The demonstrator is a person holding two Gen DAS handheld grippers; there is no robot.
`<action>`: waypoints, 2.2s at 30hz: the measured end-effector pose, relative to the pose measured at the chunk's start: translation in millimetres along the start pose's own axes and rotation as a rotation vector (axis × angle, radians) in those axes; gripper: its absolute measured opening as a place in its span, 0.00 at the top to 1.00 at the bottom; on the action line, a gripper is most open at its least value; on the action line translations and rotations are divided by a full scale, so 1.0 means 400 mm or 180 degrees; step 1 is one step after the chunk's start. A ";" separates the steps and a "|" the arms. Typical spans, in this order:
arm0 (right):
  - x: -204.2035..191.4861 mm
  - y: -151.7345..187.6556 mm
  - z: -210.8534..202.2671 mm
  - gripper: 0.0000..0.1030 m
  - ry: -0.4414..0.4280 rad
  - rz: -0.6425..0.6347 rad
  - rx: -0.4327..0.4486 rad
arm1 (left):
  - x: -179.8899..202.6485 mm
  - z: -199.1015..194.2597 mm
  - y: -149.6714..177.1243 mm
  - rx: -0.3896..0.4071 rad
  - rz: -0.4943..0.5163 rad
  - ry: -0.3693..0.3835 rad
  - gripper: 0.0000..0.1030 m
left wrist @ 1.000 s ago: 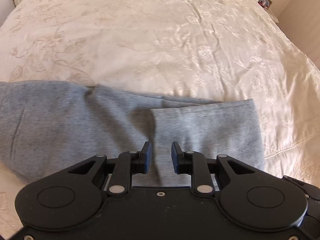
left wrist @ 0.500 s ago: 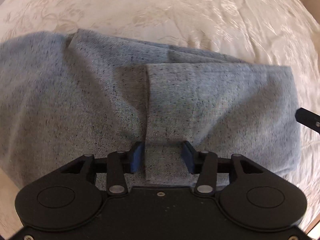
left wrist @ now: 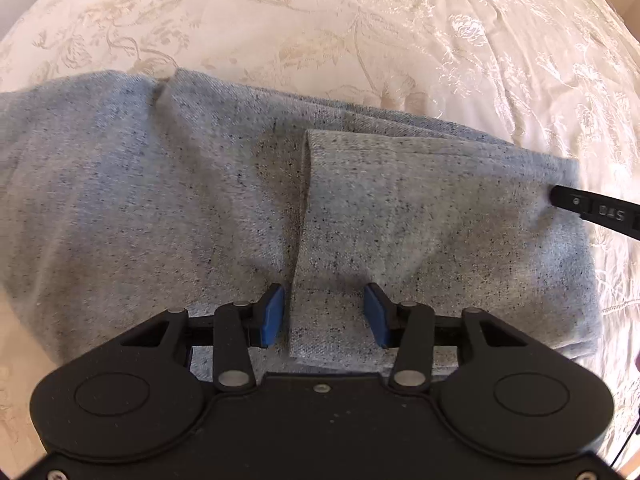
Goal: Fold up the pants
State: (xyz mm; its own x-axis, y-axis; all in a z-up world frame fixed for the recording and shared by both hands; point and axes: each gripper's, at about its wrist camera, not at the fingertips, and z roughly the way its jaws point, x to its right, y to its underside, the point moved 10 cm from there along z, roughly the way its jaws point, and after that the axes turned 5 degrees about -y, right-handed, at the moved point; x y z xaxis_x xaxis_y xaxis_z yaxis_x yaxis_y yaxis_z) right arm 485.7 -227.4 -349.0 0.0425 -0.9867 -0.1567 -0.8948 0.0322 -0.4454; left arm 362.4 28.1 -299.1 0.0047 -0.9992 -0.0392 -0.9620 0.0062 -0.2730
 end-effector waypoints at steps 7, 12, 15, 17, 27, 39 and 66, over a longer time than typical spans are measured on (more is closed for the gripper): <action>-0.029 0.074 -0.151 0.70 -0.0187 0.0066 0.0256 | 0.005 -0.068 -0.003 0.0288 0.0185 -0.0098 0.50; -0.022 0.224 -0.155 0.67 -0.0194 0.0192 -0.0104 | 0.042 -0.018 -0.041 0.0106 0.0217 -0.0221 0.50; -0.016 0.269 -0.151 0.67 -0.0147 0.0189 -0.0152 | 0.035 0.010 -0.039 -0.0073 0.0130 -0.0251 0.49; -0.021 0.267 -0.172 0.67 -0.0165 0.0215 -0.0116 | 0.026 -0.016 -0.035 -0.0046 0.0059 -0.0272 0.51; -0.061 0.232 -0.323 0.67 -0.0237 0.0258 0.0080 | -0.131 -0.233 -0.007 0.0314 -0.0210 -0.0433 0.50; -0.242 0.268 -0.400 0.67 -0.0298 0.0260 -0.0025 | -0.556 -0.246 -0.008 0.0292 -0.0548 -0.0754 0.49; -0.616 0.275 -0.388 0.67 0.0129 0.0184 -0.0214 | -0.886 0.081 -0.106 0.0194 -0.0911 0.0334 0.17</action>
State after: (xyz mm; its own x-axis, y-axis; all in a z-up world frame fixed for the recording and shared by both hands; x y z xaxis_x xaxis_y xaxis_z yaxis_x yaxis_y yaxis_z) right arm 307.6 -5.5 -222.5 -0.0270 -0.9892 -0.1440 -0.9231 0.0800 -0.3761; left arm 410.4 383.2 -304.8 0.2417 -0.9593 0.1461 -0.9075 -0.2768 -0.3159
